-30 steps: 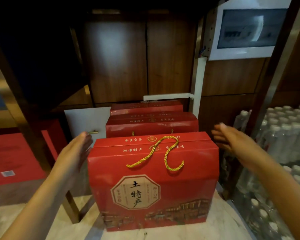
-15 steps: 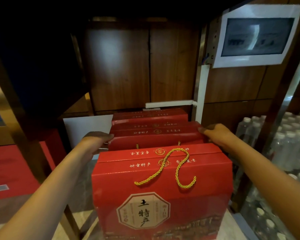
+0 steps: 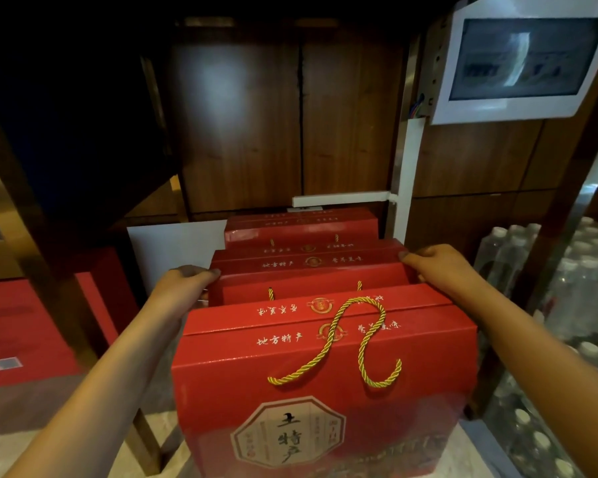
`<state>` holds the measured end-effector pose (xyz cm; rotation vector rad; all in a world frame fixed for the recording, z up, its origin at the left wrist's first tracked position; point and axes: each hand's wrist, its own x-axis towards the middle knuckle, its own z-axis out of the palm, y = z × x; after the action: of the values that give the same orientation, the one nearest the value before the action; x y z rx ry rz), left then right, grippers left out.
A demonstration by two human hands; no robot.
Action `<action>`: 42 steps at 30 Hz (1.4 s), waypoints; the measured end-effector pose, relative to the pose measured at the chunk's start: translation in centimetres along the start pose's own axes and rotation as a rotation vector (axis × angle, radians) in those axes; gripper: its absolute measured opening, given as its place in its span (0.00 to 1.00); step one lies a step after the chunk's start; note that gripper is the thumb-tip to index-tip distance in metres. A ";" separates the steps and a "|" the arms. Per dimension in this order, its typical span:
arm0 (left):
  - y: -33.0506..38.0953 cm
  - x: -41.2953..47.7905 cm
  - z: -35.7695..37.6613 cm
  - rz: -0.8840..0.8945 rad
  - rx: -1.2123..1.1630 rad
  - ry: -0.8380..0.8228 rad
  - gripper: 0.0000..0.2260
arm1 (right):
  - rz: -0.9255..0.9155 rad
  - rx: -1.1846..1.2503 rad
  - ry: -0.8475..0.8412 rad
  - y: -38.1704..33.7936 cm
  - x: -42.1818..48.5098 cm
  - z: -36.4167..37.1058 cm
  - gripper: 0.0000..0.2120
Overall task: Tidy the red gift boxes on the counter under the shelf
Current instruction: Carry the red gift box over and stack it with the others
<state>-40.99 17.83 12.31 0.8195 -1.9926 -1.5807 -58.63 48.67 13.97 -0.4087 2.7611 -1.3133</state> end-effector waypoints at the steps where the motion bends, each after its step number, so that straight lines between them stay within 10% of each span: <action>1: 0.0 0.0 0.1 0.006 0.010 0.004 0.06 | 0.003 0.004 -0.002 0.1 0.0 0.0 0.16; 17: -0.2 1.2 0.5 0.022 0.133 0.100 0.10 | -0.012 -0.032 0.133 1.2 0.2 0.9 0.16; 42: 3.3 13.1 3.4 -0.147 0.200 -0.051 0.12 | 0.131 0.009 -0.113 -4.3 11.1 2.2 0.19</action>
<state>-53.18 11.53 14.66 1.0330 -2.1984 -1.5109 -68.05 41.49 16.53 -0.2855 2.6390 -1.2331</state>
